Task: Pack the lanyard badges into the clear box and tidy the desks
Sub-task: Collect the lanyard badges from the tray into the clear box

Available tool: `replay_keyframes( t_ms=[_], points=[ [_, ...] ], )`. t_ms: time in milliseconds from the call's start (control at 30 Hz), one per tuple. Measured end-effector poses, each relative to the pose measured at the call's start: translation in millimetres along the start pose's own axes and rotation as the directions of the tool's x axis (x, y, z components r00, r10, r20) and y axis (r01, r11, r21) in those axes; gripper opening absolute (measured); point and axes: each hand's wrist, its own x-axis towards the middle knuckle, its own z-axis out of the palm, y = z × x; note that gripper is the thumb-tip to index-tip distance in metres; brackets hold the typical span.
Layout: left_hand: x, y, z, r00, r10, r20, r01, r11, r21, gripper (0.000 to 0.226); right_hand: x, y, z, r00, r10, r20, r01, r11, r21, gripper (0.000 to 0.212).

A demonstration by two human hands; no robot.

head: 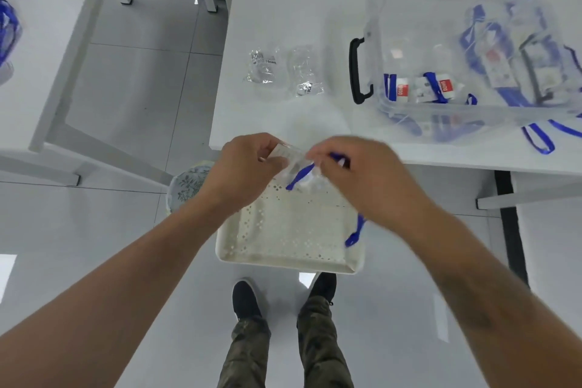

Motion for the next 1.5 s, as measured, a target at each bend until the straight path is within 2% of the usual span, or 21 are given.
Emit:
replay_keyframes(
  t_ms=[33, 100, 200, 267, 367, 433, 533, 600, 667, 767, 867, 967, 1033, 1100, 1167, 1233, 1267, 1333, 1400, 1500],
  points=[
    [-2.6, -1.1, -3.5, 0.997, -0.025, 0.077, 0.025, 1.0, -0.002, 0.009, 7.8, 2.6, -8.1, 1.0, 0.02, -0.02, -0.018, 0.997, 0.07, 0.018],
    [-7.7, -1.5, -10.7, 0.959, -0.086, 0.271, 0.133, 0.979, -0.158, 0.006, 21.4, 11.1, -16.3, 0.997, 0.08, -0.017, -0.073, 0.964, 0.257, 0.015],
    [-15.2, -0.1, -18.1, 0.885, -0.123, 0.449, 0.357, 0.797, -0.487, 0.02, 25.5, 27.2, -5.8, 0.979, 0.182, 0.091, -0.203, 0.818, 0.539, 0.016],
    [-16.5, 1.5, -18.4, 0.877, -0.133, 0.463, 0.427, 0.658, -0.62, 0.033, 19.0, 35.8, 14.4, 0.953, 0.249, 0.174, -0.303, 0.791, 0.531, 0.025],
    [-13.0, 3.4, -12.7, 0.903, -0.208, 0.376, 0.426, 0.543, -0.723, 0.026, 1.3, 34.8, 43.0, 0.934, 0.278, 0.225, -0.352, 0.83, 0.432, 0.019],
    [-9.3, 2.8, -9.0, 0.92, -0.304, 0.249, 0.387, 0.586, -0.712, 0.015, -12.3, 23.1, 49.9, 0.955, 0.176, 0.24, -0.258, 0.892, 0.371, 0.03],
    [-8.3, 1.8, -5.8, 0.942, -0.333, 0.048, 0.302, 0.777, -0.552, 0.008, -27.5, 7.3, 42.2, 0.962, 0.04, 0.27, -0.065, 0.995, 0.081, 0.029],
    [-11.6, 3.9, -4.5, 0.961, -0.276, -0.001, 0.25, 0.872, -0.421, 0.006, -26.8, 0.6, 25.4, 0.966, -0.025, 0.259, 0.049, 0.995, -0.087, 0.028],
    [-16.3, 9.6, -4.8, 0.973, -0.228, 0.018, 0.222, 0.92, -0.322, 0.006, -17.9, -3.1, 2.9, 0.971, -0.058, 0.233, 0.09, 0.988, -0.129, 0.022],
    [-22.9, 22.1, -9.6, 0.97, -0.196, 0.142, 0.225, 0.945, -0.238, 0.005, 0.6, -2.7, -30.7, 0.985, -0.045, 0.167, 0.046, 0.999, -0.004, 0.014],
    [-31.1, 37.0, -17.6, 0.926, -0.179, 0.331, 0.264, 0.936, -0.232, 0.005, 11.5, 5.7, -47.0, 0.978, -0.009, 0.207, -0.04, 0.971, 0.234, 0.007],
    [-38.2, 46.3, -23.1, 0.885, -0.154, 0.439, 0.342, 0.855, -0.39, 0.014, 13.2, 17.7, -51.2, 0.972, 0.038, 0.234, -0.141, 0.886, 0.442, 0.009],
    [-41.5, 48.4, -22.3, 0.885, -0.163, 0.437, 0.402, 0.742, -0.537, 0.03, 9.4, 25.9, -44.3, 0.962, 0.123, 0.245, -0.232, 0.842, 0.487, 0.019],
    [-41.3, 50.2, -17.6, 0.905, -0.218, 0.365, 0.419, 0.611, -0.672, 0.039, -2.4, 32.7, -33.5, 0.947, 0.191, 0.258, -0.279, 0.888, 0.365, 0.025],
    [-39.5, 51.2, -12.0, 0.923, -0.292, 0.252, 0.38, 0.581, -0.719, 0.028, -21.7, 30.2, -21.9, 0.944, 0.143, 0.298, -0.227, 0.936, 0.27, 0.026],
    [-39.5, 53.1, -3.9, 0.921, -0.373, 0.113, 0.352, 0.672, -0.652, 0.018, -42.9, 22.3, -17.1, 0.936, 0.033, 0.351, -0.093, 0.983, 0.157, 0.027],
    [-40.7, 52.9, 0.7, 0.918, -0.395, 0.041, 0.344, 0.739, -0.58, 0.016, -51.7, 16.9, -17.5, 0.929, -0.02, 0.37, 0.02, 1.0, 0.003, 0.029],
    [-44.8, 54.2, 6.5, 0.933, -0.358, -0.034, 0.31, 0.849, -0.428, 0.01, -64.7, 1.3, -26.2, 0.923, -0.1, 0.373, 0.211, 0.94, -0.27, 0.031],
    [-48.3, 58.4, 5.9, 0.958, -0.287, -0.015, 0.269, 0.913, -0.305, 0.008, -61.0, -11.9, -43.9, 0.942, -0.149, 0.3, 0.25, 0.909, -0.333, 0.032],
    [-52.6, 62.9, 0.2, 0.967, -0.25, 0.044, 0.253, 0.945, -0.206, 0.01, -36.4, -12.6, -68.2, 0.968, -0.143, 0.204, 0.2, 0.936, -0.291, 0.025]
  ],
)
